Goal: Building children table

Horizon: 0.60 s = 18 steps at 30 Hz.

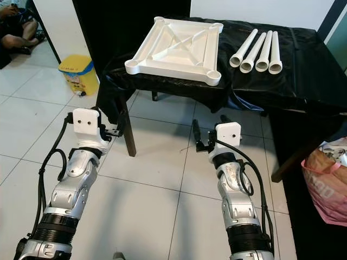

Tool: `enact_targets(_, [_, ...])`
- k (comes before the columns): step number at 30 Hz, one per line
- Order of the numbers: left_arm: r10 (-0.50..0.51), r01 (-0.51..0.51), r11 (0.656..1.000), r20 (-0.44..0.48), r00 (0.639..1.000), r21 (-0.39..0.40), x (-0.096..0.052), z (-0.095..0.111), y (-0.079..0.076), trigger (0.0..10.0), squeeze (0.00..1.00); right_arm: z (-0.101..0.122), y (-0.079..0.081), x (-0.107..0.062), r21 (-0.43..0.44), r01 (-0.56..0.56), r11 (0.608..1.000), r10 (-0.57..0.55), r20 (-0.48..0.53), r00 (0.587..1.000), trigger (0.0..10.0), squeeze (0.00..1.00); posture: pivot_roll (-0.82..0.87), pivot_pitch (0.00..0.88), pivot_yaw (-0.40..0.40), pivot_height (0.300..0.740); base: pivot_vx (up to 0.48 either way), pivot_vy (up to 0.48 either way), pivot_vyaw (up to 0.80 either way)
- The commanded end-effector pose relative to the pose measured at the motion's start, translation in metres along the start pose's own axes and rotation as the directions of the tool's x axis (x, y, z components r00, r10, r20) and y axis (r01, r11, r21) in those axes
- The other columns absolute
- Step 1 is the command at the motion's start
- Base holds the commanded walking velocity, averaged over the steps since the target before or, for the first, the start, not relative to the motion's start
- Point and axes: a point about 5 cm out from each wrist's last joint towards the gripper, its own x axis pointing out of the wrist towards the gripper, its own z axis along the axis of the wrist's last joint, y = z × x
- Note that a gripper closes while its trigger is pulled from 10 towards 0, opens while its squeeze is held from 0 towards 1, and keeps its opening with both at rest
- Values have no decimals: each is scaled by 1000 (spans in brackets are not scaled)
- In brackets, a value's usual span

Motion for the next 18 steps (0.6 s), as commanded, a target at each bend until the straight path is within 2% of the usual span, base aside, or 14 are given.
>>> enact_targets(1, [-98, 98, 995, -24, 995, -4, -1, -4, -6, 10000, 0, -2, 1, 1, -6, -4, 1000, 4, -2, 1000, 10000, 0, 22, 25, 4, 740, 292, 0, 0])
enact_targets(18, [-94, 94, 996, -28, 995, 2, -3, -4, -3, 10000, 0, -4, 2, -1, -6, -2, 1000, 2, -8, 1000, 10000, 0, 27, 40, 4, 740, 293, 0, 0])
